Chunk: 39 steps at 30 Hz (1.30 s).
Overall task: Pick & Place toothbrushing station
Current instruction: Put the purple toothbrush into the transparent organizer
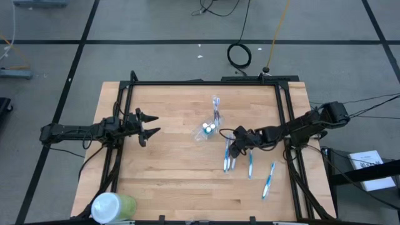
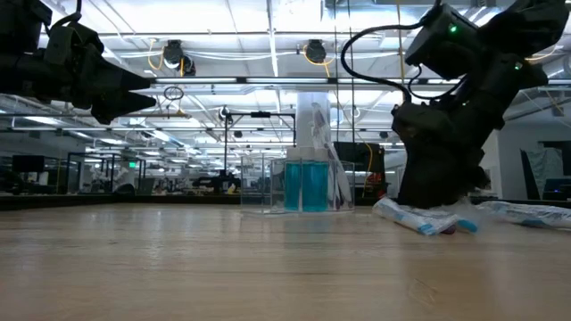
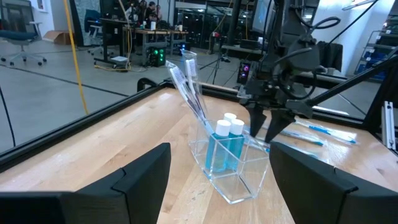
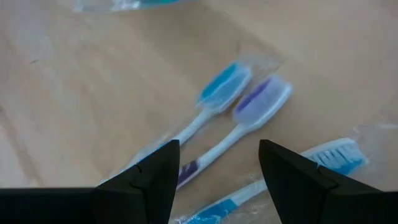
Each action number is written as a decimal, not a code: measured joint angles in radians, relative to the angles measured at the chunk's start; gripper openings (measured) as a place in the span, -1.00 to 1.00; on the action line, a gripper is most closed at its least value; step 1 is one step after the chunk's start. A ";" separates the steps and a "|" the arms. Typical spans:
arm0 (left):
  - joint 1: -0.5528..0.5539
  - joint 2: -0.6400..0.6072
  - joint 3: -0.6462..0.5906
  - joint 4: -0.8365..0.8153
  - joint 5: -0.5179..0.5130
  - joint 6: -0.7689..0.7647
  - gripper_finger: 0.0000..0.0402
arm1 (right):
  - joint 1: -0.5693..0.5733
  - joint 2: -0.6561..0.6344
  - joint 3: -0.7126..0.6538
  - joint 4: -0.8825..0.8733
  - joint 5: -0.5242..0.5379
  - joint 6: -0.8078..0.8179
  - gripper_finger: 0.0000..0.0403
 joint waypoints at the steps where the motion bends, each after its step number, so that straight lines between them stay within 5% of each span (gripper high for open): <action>1: 0.000 0.000 0.000 0.000 0.000 0.000 0.41 | -0.008 0.000 0.000 0.000 0.009 -0.003 0.05; 39: 0.000 0.000 0.000 0.000 0.000 0.000 0.41 | -0.043 0.080 0.006 0.010 0.100 0.041 0.05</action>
